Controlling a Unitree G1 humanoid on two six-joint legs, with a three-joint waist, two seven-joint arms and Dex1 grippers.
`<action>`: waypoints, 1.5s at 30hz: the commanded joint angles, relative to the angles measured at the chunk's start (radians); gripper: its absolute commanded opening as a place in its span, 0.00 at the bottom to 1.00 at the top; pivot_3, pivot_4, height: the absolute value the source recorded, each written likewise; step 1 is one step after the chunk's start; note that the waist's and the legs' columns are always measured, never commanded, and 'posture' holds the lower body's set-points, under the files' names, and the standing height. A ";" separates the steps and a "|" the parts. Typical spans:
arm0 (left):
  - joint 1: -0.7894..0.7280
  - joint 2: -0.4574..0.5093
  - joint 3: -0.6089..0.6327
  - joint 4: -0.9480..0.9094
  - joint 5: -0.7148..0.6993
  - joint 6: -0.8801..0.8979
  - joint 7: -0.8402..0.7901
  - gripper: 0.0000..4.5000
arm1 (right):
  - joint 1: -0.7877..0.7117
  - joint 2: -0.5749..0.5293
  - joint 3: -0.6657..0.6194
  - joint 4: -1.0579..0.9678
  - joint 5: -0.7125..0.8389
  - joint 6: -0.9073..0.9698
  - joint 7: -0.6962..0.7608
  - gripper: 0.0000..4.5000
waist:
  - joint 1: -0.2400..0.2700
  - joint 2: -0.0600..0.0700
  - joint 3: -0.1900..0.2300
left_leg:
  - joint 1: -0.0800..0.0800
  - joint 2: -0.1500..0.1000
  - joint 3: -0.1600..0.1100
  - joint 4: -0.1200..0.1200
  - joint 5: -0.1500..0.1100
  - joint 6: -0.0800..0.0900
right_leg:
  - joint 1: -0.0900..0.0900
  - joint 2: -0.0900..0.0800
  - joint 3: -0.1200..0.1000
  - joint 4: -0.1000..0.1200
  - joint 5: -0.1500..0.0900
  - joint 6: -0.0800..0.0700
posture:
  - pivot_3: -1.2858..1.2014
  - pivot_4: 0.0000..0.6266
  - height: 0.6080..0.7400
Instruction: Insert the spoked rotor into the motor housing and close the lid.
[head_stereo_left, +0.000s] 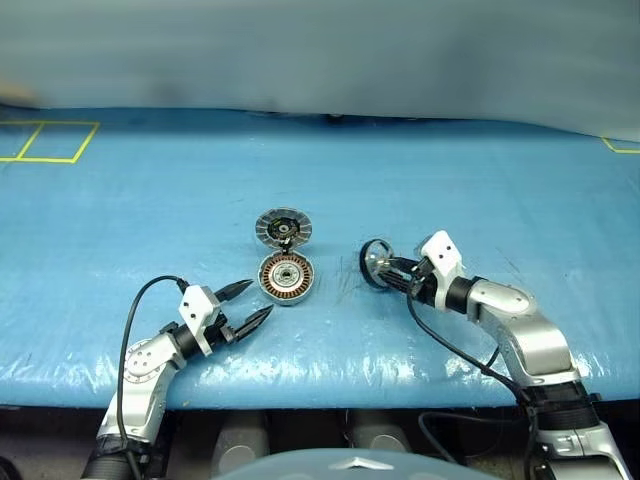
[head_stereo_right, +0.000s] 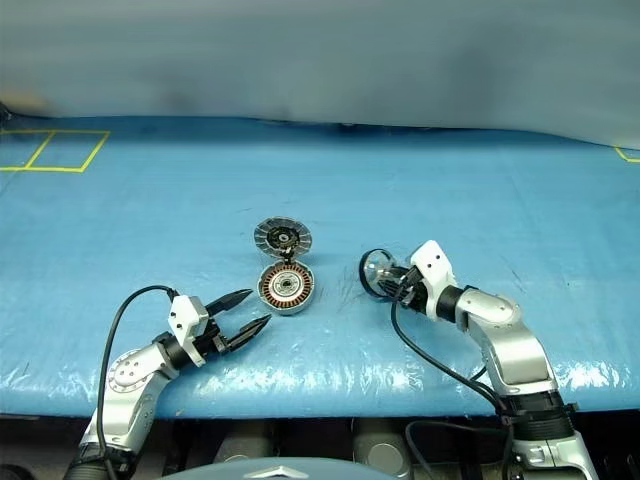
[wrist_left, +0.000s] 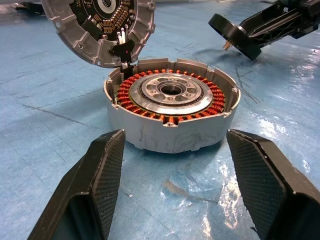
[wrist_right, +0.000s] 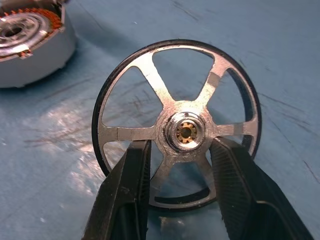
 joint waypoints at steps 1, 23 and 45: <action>-0.003 -0.002 -0.001 -0.015 -0.015 -0.014 -0.016 0.76 | 0.002 0.006 0.016 -0.100 0.048 -0.033 0.036 0.36 | 0.000 0.000 0.000 | 0.000 0.000 0.000 0.000 0.000 0.000 | 0.000 0.000 0.000 0.000 0.000 0.000 | 0.52 0.24 1.00; 0.003 -0.006 0.000 0.016 -0.008 -0.037 -0.022 0.76 | -0.081 -0.017 0.178 -0.058 -0.064 -0.028 0.014 0.36 | 0.001 0.000 0.000 | 0.000 0.000 0.000 0.000 0.000 0.000 | 0.000 0.000 0.000 0.000 0.000 0.000 | 0.52 0.24 1.00; 0.009 -0.006 0.005 0.023 0.000 -0.042 -0.016 0.76 | -0.096 -0.027 0.273 0.024 -0.176 -0.023 0.008 0.00 | -0.001 -0.001 -0.001 | 0.003 0.000 0.000 0.002 0.000 0.000 | 0.002 0.000 0.000 0.001 -0.002 -0.004 | 0.52 0.24 1.00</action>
